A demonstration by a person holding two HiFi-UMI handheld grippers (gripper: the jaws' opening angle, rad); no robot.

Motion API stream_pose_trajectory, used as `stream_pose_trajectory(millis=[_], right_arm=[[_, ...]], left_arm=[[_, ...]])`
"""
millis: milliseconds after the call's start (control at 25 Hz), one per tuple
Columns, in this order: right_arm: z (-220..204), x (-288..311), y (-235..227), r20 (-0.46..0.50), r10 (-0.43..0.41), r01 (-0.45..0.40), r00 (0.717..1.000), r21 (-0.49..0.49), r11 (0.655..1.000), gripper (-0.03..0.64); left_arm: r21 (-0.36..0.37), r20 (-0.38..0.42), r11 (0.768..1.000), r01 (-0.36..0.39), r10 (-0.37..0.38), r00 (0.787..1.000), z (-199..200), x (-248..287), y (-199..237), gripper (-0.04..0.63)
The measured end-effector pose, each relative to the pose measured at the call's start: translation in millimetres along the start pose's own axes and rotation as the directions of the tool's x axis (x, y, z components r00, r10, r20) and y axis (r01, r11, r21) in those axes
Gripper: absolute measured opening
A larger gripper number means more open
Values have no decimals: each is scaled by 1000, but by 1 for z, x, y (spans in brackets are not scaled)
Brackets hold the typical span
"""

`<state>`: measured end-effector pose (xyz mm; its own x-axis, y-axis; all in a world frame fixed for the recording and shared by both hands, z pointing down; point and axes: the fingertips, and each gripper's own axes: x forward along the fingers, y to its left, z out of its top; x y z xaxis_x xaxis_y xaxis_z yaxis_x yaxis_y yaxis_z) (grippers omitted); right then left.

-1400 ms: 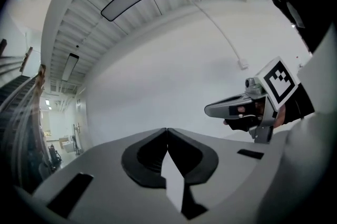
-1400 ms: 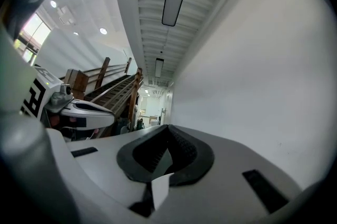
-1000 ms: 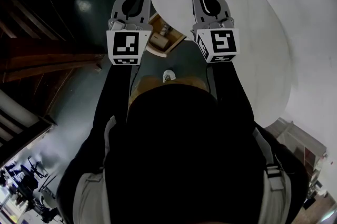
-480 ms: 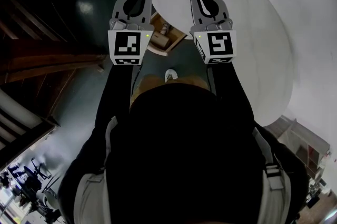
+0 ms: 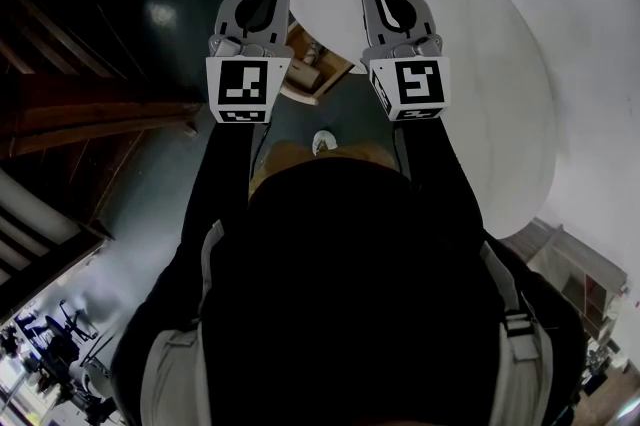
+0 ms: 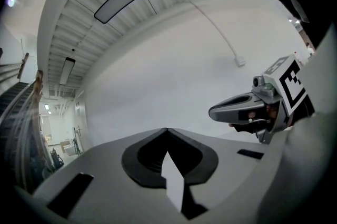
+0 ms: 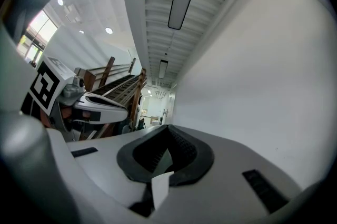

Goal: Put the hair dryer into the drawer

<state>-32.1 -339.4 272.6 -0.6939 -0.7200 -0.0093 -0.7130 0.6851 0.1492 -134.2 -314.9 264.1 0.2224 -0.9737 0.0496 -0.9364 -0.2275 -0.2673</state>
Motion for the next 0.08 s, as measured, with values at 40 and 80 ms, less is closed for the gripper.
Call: stream_pose_trajectory(millis=[40,80], right_arm=[[1,0,0,1,1,-1,1000,-1,1000,25],[1,-1,0,2,3,-3,1000,-3,1000,25]], left_arm=[[0,-1,1000,-1,1,1000,0,0,0,15],[1,-2,1000,-2,2,1000,0,0,0,15]])
